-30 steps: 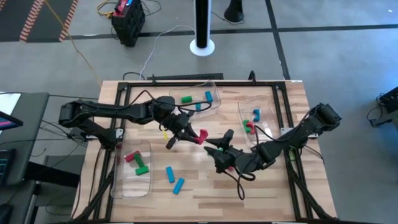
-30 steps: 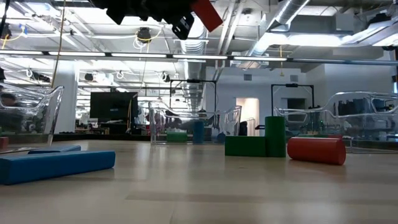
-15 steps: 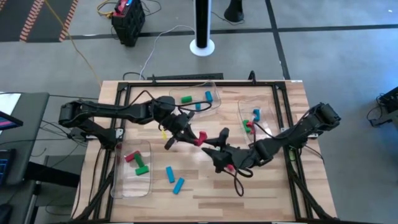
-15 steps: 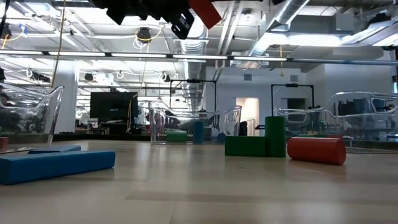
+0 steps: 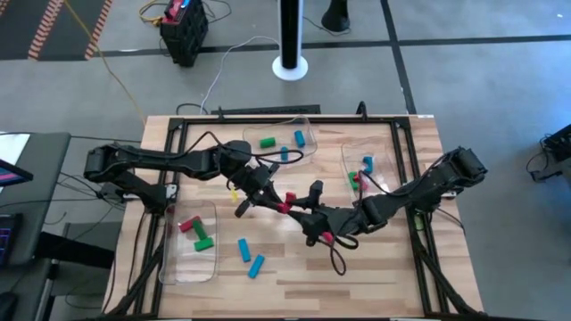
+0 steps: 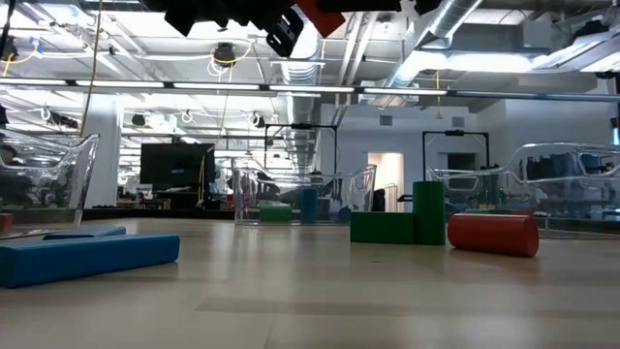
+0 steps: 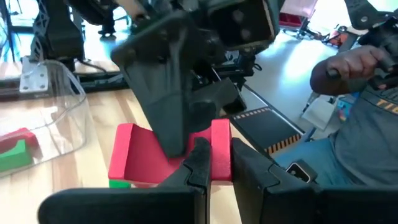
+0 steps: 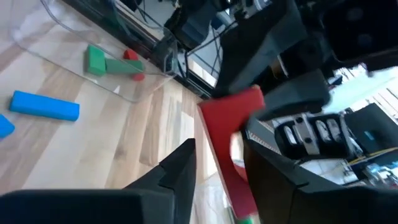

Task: Sort blocks by size
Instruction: Put the red arch block into the right transparent bin

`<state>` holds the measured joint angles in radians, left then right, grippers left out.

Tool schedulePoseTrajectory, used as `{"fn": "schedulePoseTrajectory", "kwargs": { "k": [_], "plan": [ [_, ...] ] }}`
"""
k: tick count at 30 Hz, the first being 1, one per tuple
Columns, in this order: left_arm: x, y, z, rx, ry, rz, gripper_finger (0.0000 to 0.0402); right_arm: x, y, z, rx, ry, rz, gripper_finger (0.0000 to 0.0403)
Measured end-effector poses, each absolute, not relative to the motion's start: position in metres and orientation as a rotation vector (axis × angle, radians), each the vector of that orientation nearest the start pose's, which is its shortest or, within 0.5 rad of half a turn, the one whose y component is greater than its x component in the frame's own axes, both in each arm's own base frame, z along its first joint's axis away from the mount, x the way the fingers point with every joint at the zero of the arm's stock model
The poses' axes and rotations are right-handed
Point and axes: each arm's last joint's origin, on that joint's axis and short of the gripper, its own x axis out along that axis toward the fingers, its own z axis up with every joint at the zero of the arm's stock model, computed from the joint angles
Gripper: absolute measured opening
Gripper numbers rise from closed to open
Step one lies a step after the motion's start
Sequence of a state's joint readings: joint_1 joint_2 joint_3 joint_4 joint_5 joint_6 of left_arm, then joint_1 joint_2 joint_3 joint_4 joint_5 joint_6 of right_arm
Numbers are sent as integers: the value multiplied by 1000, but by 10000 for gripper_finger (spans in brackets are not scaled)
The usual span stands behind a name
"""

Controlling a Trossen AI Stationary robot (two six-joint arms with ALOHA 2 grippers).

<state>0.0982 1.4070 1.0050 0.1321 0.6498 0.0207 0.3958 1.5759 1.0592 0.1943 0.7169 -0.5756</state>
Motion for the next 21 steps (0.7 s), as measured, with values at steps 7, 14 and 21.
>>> {"fn": "schedulePoseTrajectory", "kwargs": {
  "k": [7,14,21],
  "plan": [
    [313,13,295,-105,278,-554,34,353,124,250,-825,407,-233,121],
    [312,13,295,-101,291,-551,34,358,128,254,-870,427,-296,86],
    [313,13,297,-72,277,-540,49,348,128,264,-865,439,-296,62]
  ]
}}
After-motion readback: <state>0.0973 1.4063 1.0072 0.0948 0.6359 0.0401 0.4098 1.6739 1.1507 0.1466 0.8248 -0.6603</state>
